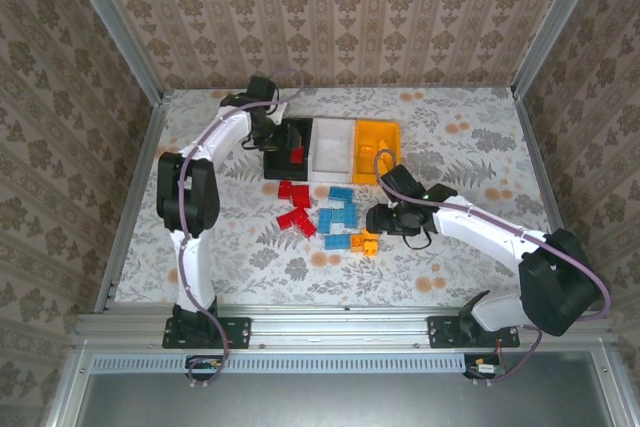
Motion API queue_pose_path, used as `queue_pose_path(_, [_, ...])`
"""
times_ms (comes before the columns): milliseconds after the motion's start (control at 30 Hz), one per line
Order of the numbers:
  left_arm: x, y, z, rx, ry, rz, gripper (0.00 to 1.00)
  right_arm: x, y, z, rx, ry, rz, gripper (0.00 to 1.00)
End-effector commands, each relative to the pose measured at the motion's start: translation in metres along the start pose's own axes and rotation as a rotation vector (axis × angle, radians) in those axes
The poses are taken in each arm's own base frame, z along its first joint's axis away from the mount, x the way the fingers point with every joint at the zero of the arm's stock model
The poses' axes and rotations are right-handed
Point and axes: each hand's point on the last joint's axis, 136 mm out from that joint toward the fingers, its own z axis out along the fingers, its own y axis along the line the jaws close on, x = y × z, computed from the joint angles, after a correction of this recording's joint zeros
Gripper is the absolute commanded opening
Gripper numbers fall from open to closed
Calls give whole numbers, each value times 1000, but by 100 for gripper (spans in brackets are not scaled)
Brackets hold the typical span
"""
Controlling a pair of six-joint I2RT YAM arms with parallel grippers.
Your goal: Sort the legos into containers by color
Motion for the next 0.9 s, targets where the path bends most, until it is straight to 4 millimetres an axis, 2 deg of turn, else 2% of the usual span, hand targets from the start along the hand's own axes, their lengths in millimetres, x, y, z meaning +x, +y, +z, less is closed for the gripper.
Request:
queue_pose_path(0, [4,-9,-43,7,-59,4,58,0,6,2,3,24,-10,61])
queue_pose_path(67, [19,-13,-54,2,-66,15,60,0,8,3,-5,19,-8,61])
queue_pose_path(167, [52,-14,-65,-31,-41,33,62,-1,12,4,-17,18,-7,61])
queue_pose_path(333, [118,-21,-62,-47,40,61,63,3,14,6,-22,19,-14,61])
queue_pose_path(400, [136,-21,-60,-41,56,57,64,5,13,7,-20,21,-13,61])
queue_pose_path(433, [147,-32,-57,-21,69,84,64,7,12,7,-18,22,-13,61])
queue_pose_path(633, [180,-54,-48,1,118,79,65,9,10,9,-27,13,-4,61])
queue_pose_path(733, [194,-54,-44,-10,158,-18,77,13,7,11,-19,20,-4,62])
queue_pose_path(767, [197,-53,-44,-14,161,-52,81,10,9,4,-33,-5,-3,62])
queue_pose_path(867, [203,-56,-42,3,146,-189,100,10,8,4,-34,-8,-6,62])
